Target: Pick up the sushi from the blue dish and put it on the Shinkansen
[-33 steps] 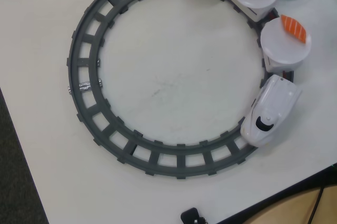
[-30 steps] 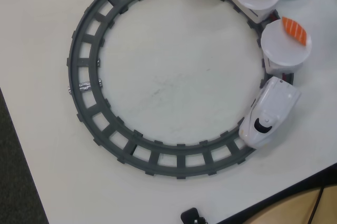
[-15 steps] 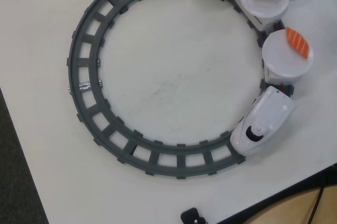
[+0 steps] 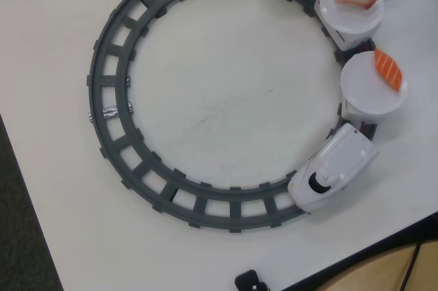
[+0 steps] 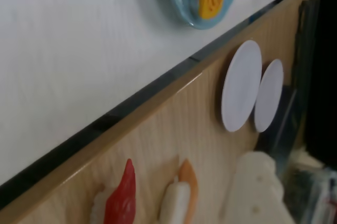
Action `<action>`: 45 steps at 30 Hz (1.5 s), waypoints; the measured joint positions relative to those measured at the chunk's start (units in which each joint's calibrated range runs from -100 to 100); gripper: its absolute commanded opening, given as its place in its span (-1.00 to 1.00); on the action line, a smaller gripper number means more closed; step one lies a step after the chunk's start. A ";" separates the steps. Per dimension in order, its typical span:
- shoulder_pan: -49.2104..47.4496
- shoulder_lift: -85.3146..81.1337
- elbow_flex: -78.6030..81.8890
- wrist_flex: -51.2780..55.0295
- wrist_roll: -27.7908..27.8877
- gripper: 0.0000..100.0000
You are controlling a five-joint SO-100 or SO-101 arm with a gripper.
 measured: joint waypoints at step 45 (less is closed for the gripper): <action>-5.83 121.94 -104.55 26.51 -2.67 -0.03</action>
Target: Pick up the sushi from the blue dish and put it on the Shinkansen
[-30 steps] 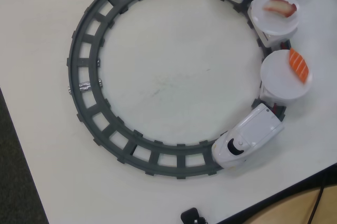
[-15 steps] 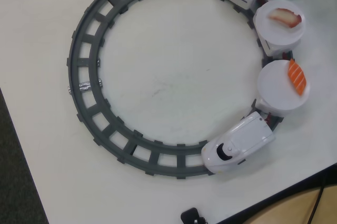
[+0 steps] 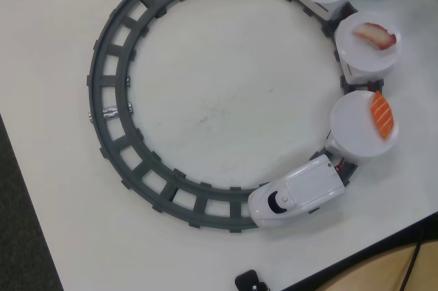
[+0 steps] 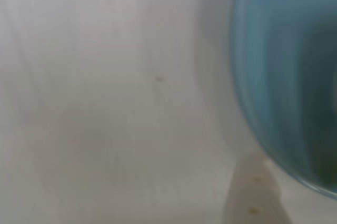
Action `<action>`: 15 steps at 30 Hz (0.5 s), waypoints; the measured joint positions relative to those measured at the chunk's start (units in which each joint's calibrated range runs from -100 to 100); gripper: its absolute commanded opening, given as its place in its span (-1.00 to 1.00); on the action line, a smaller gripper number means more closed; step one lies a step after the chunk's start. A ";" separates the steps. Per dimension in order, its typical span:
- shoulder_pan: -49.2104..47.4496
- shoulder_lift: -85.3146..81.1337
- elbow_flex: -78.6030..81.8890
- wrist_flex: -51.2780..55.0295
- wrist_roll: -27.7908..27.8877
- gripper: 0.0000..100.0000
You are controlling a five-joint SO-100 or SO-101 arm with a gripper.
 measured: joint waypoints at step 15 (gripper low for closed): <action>0.79 5.89 -0.72 -5.25 2.20 -0.03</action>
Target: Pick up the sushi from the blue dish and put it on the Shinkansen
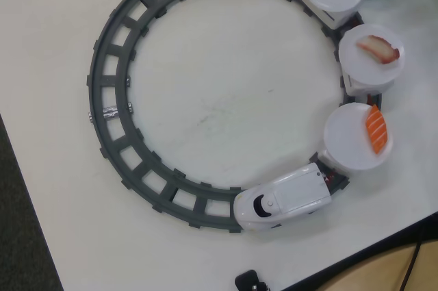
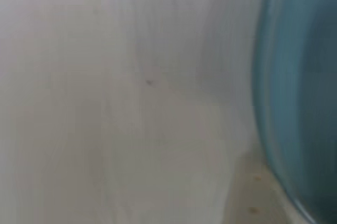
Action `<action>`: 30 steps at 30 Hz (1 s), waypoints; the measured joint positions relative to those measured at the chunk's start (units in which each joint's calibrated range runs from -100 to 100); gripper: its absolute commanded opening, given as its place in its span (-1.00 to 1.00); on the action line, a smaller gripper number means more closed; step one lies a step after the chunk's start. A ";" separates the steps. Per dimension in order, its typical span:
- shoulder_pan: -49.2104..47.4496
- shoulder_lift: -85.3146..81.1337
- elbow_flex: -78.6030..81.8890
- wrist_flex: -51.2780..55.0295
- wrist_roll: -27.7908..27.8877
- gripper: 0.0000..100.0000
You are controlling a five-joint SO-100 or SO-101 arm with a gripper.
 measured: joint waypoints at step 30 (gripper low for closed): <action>-1.34 -5.14 -2.43 4.37 -1.31 -0.03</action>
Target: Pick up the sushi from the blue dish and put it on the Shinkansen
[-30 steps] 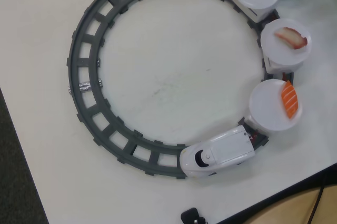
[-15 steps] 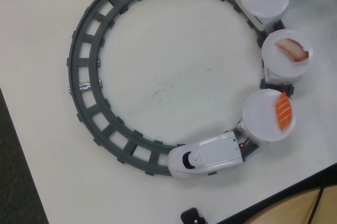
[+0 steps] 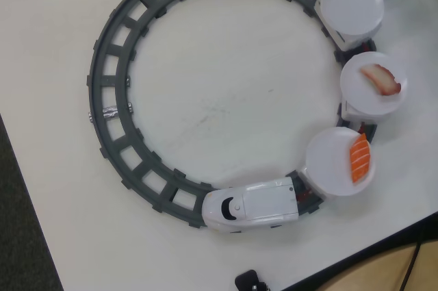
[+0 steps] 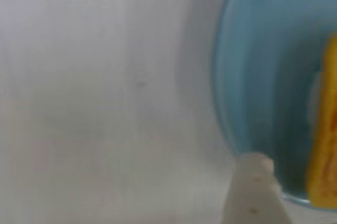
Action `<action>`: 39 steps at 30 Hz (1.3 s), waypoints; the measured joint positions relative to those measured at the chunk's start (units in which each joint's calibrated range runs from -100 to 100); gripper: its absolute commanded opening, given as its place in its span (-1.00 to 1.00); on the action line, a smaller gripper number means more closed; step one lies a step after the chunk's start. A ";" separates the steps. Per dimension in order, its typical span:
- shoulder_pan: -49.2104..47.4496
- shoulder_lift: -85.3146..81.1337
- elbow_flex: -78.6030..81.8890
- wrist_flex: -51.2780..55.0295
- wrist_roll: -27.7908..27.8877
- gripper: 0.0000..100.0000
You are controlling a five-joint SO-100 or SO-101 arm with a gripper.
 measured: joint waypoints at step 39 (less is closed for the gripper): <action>-2.44 -12.04 -1.44 3.76 -0.58 -0.96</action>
